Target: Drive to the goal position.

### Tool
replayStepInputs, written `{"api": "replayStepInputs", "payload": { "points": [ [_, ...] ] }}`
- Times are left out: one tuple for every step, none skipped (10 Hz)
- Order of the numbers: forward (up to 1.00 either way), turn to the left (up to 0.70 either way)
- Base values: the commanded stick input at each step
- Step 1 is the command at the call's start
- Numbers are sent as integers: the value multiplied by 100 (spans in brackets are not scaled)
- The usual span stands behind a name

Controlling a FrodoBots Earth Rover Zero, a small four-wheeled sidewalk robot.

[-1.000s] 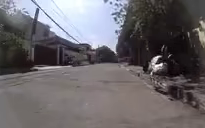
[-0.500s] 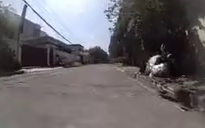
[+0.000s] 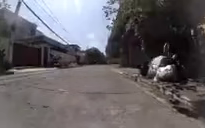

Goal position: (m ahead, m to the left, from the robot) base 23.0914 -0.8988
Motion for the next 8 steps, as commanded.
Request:
{"api": "replayStepInputs", "payload": {
  "points": [
    [100,0],
    [100,0],
    [100,0],
    [100,0],
    [100,0],
    [100,0],
    [100,0],
    [100,0]
  ]
}}
